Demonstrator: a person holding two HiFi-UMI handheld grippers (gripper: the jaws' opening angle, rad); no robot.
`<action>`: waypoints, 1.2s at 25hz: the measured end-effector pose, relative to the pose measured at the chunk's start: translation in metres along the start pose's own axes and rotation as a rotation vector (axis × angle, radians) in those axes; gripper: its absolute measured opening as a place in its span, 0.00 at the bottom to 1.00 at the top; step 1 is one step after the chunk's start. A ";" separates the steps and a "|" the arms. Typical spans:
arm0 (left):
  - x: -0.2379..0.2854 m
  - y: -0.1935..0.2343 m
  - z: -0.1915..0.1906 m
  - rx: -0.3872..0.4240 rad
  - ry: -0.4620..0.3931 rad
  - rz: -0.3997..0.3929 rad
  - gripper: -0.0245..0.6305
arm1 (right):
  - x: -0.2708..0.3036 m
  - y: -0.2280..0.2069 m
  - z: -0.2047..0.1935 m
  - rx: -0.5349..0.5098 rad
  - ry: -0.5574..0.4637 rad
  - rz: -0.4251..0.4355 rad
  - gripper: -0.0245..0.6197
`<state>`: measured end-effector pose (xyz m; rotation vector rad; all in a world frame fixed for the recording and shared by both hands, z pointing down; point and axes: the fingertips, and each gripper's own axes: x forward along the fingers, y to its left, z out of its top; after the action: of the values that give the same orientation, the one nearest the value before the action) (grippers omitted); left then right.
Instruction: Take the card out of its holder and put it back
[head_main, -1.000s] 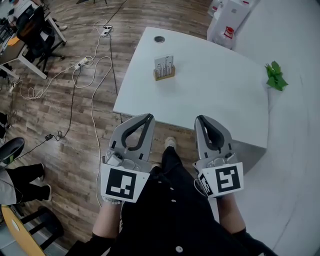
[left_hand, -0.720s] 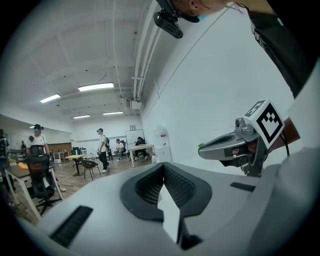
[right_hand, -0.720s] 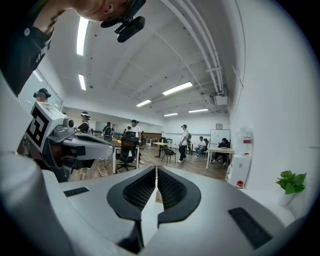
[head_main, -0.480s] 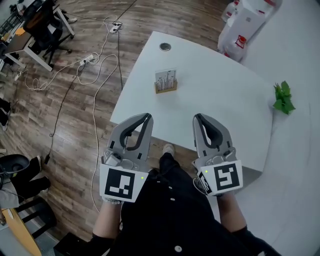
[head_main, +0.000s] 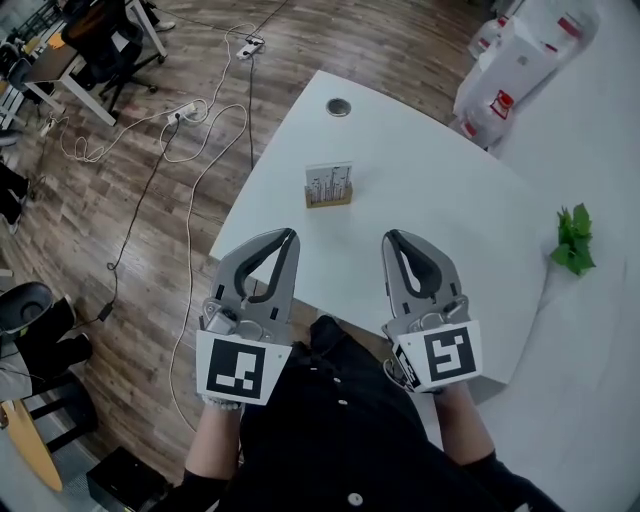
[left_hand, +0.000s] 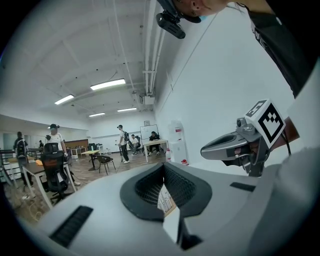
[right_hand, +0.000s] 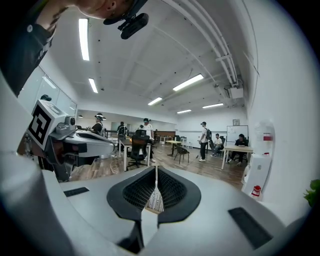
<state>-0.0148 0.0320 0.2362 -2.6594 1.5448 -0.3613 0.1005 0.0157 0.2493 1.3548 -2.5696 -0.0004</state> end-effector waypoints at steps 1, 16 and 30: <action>0.004 0.001 -0.001 -0.003 0.005 0.007 0.06 | 0.004 -0.003 -0.001 0.002 0.003 0.007 0.11; 0.053 0.013 -0.020 -0.034 0.075 0.069 0.06 | 0.044 -0.035 -0.030 0.025 0.052 0.052 0.11; 0.088 0.036 -0.054 -0.064 0.112 0.046 0.06 | 0.084 -0.045 -0.061 0.052 0.109 0.029 0.11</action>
<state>-0.0154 -0.0576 0.2986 -2.6893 1.6731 -0.4737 0.1038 -0.0715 0.3209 1.2978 -2.5143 0.1430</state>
